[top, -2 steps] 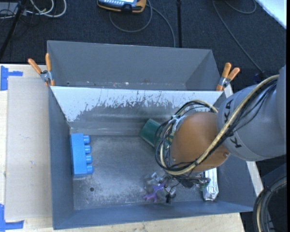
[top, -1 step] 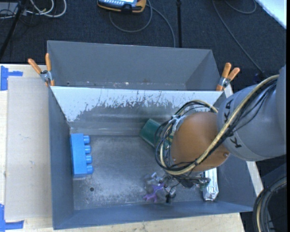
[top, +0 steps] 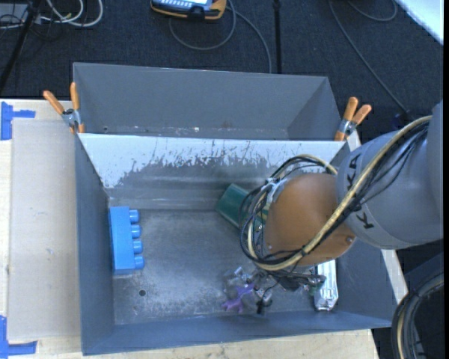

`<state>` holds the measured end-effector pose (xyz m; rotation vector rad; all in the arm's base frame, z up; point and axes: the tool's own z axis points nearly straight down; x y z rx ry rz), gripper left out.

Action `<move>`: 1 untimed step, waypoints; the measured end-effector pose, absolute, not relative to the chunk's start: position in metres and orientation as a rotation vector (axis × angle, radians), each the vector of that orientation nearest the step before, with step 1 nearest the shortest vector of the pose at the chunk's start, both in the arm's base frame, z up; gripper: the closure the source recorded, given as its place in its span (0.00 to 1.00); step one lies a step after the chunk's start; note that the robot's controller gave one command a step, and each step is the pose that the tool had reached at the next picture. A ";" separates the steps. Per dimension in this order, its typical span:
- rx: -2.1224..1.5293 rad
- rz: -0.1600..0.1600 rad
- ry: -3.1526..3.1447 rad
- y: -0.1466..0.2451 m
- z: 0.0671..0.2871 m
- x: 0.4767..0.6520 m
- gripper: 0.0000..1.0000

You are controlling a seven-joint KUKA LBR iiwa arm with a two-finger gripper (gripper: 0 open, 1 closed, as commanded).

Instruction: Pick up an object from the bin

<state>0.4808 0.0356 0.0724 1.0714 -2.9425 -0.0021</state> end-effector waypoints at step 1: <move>1.071 -0.002 -2.943 0.036 0.072 0.481 1.00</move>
Offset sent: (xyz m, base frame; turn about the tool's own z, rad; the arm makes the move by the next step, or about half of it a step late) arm -0.0053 -0.0433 0.0647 -0.1973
